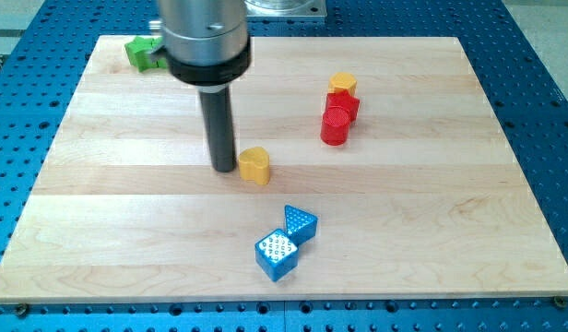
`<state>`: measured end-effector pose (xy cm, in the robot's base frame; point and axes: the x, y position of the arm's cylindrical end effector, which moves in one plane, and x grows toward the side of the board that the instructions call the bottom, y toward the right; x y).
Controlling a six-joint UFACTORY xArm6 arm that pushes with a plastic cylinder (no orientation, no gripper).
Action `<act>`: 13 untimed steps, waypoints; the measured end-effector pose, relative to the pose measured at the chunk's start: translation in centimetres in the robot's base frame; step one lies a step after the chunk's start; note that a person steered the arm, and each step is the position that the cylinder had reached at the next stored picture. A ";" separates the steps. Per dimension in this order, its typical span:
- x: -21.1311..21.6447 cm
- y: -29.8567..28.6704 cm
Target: Place yellow blocks red blocks and blue blocks in a diagonal line
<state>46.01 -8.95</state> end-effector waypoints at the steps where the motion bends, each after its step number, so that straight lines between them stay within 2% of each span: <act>1: 1.3 1.6; 2: 1.3 8.4; 3: 2.6 6.9; 4: 3.3 9.4; 6: 1.6 15.4; 7: 1.6 15.4; 8: 3.9 14.5; 11: 4.0 -2.0; 13: 4.0 -10.6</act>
<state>49.99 -19.51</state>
